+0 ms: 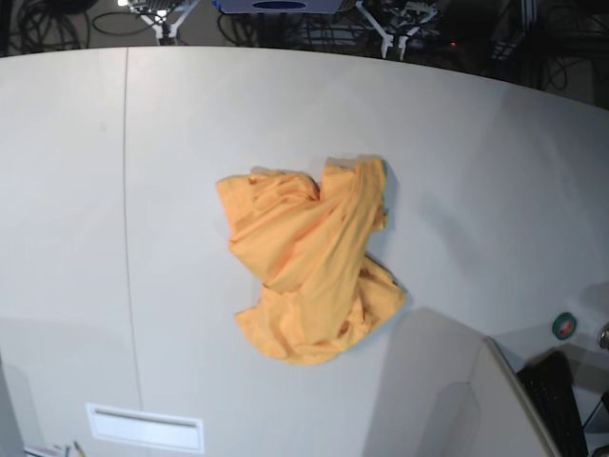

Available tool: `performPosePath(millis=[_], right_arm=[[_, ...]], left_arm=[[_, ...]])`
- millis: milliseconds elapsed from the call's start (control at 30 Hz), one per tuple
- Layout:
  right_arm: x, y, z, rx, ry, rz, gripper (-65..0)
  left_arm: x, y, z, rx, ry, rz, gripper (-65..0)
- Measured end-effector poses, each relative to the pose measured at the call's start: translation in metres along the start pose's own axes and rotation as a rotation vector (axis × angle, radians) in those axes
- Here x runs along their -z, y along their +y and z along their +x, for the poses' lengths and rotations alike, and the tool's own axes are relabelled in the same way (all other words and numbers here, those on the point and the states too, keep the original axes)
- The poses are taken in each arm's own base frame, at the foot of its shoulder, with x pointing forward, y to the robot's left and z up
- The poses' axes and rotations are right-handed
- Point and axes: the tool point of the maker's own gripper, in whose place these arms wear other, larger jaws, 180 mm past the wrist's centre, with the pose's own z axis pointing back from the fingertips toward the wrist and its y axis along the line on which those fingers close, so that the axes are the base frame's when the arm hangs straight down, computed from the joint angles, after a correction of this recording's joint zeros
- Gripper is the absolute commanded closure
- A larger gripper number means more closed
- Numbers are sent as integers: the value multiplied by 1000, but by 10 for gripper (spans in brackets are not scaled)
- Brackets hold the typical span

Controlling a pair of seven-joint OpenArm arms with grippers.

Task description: Layout the t-shirt on the table in an organized manner, then fold the t-shirt properly

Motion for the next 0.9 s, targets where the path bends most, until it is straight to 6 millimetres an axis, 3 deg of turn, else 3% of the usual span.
performPosePath(millis=[67,100,200,267,367,900], right_arm=[[0,0,0,0,0,0,0],[0,0,0,0,1,0,0],[0,0,-1,1,1,0,0],[0,0,-1,0,2,0,0],[0,0,-3,0,4,0,0],[0,0,-2,0,2,-1,0]], left_arm=[[0,-1,-1,9,1,-2,-370],[0,-1,-1,11,1,-3,-390],[0,-1,-3,11,5,-3,-349],[0,-1,-4,11,6,-2,-257],[0,-1,-4,12,7,-3,0],[-3,-3,-14,14,-14,-5,0]])
